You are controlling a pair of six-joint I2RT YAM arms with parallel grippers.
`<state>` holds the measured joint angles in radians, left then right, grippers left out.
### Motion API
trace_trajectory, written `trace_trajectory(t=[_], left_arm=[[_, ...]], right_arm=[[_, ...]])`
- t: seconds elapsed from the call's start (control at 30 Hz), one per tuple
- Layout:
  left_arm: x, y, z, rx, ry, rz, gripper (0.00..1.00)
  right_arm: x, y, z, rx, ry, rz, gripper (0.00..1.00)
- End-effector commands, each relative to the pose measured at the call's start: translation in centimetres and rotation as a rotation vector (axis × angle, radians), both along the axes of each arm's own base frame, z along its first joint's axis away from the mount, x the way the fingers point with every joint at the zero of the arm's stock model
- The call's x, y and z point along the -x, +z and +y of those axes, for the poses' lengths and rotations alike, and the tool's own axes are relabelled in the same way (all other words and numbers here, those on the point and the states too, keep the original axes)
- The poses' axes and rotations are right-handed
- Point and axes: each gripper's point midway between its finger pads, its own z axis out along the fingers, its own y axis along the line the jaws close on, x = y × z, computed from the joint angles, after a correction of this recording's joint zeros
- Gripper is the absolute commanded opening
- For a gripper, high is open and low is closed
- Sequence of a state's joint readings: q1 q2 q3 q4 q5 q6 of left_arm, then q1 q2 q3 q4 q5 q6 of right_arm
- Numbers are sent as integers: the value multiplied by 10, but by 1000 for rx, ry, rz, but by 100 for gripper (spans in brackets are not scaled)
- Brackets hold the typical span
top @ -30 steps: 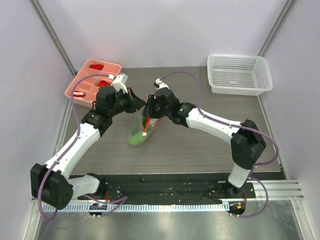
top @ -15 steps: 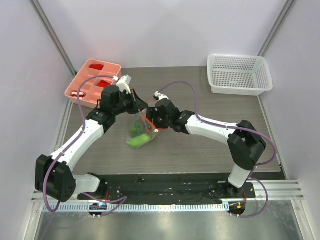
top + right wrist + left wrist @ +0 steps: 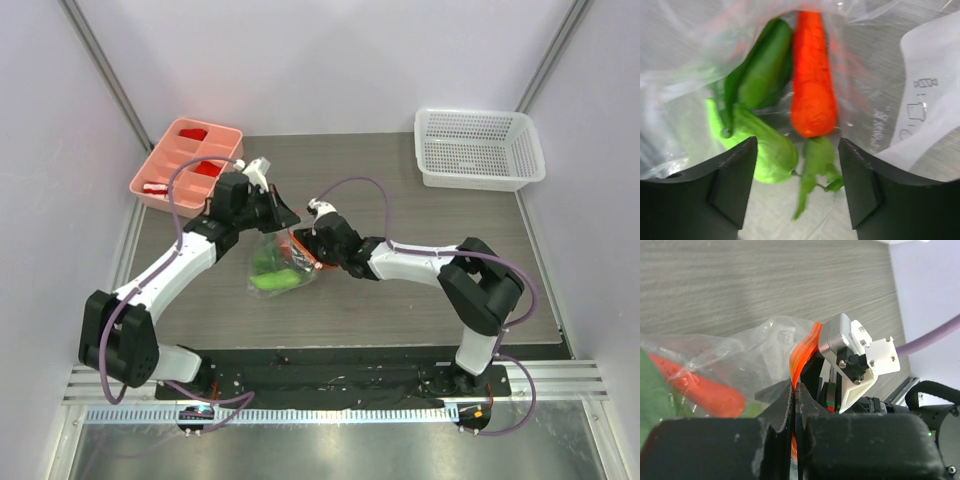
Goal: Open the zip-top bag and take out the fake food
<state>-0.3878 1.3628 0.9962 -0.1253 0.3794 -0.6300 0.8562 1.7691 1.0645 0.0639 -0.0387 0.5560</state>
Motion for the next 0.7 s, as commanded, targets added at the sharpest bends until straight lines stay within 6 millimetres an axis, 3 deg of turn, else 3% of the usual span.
trace_trajectory(t=[0.0, 0.07, 0.3, 0.5, 0.6, 0.63, 0.67], left_arm=[[-7, -4, 1, -20, 28, 38, 0], [-7, -14, 1, -35, 30, 74, 0], [-9, -22, 1, -48, 30, 107, 0], [-7, -25, 1, -59, 27, 118, 0], [-8, -23, 2, -60, 29, 110, 0], [-8, -23, 3, -61, 32, 110, 0], [-9, -23, 3, -62, 33, 107, 0]], right_arm=[[-13, -7, 0, 7, -25, -85, 65], [-11, -14, 1, 11, -13, -84, 56], [-9, -40, 0, 42, 18, -95, 56], [5, -38, 13, -20, 62, -64, 43], [9, -29, 13, -39, 58, -50, 26], [10, -18, 13, -59, 56, -55, 13], [10, -13, 13, -70, 47, -50, 8]])
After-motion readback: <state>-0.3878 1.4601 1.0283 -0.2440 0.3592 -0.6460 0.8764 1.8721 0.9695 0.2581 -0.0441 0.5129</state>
